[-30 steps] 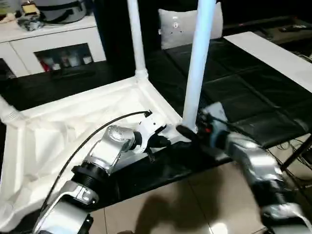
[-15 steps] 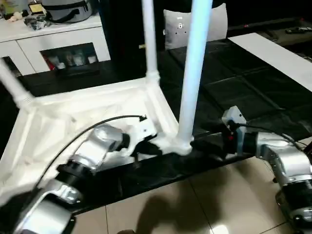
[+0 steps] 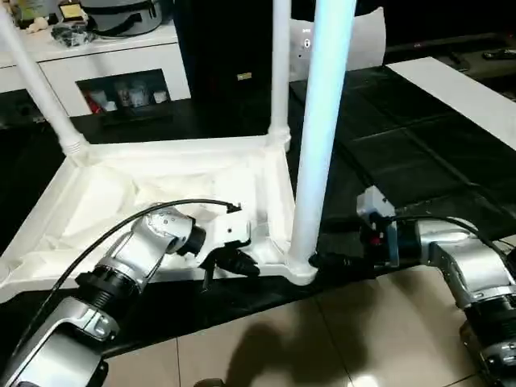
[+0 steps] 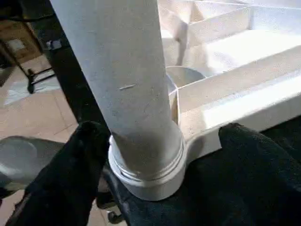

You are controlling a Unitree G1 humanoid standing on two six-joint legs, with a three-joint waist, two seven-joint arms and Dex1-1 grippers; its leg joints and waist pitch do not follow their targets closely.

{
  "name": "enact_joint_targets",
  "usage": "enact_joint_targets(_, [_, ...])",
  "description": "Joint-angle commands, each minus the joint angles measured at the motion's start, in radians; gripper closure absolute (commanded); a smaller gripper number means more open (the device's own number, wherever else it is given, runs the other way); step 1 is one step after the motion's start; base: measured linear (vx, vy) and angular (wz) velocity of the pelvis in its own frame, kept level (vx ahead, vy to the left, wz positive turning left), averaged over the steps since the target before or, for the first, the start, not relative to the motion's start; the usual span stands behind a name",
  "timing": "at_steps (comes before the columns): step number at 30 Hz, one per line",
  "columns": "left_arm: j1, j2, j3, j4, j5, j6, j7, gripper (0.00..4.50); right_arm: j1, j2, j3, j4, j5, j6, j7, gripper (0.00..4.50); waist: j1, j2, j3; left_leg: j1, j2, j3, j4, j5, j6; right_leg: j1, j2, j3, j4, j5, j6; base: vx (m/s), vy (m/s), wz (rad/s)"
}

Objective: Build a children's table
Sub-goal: Rotate leg to tighten

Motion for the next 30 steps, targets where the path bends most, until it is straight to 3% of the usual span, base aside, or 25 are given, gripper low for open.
enact_joint_targets(1, [0.008, 0.000, -0.043, -0.011, 0.016, -0.011, -0.036, 4.50, -0.020, -0.002, 0.006, 0.000, 0.009, -0.008, 0.020, 0.82, -0.002, -0.021, -0.064, 0.005, 0.029, -0.001, -0.059, -0.227, 0.067, 0.054, -0.055, 0.042, -0.066, -0.359, -0.171, 0.000, 0.000, 0.00])
enact_joint_targets(19, [0.026, 0.002, -0.055, -0.033, 0.021, -0.014, -0.047, 4.50, -0.073, 0.059, 0.019, 0.097, -0.003, -0.083, 0.043, 2.45, -0.001, -0.026, -0.066, 0.006, 0.029, -0.001, -0.058, -0.222, 0.066, 0.053, -0.056, 0.042, -0.063, -0.348, -0.178, 0.000, 0.000, 0.00])
enact_joint_targets(30, [0.034, -0.001, -0.060, -0.041, 0.022, -0.011, -0.048, 4.50, -0.063, 0.074, 0.026, 0.098, 0.004, -0.100, 0.060, 2.59, -0.009, -0.024, -0.066, 0.005, 0.029, -0.001, -0.058, -0.223, 0.066, 0.054, -0.054, 0.042, -0.062, -0.333, -0.183, 0.000, 0.000, 0.00])
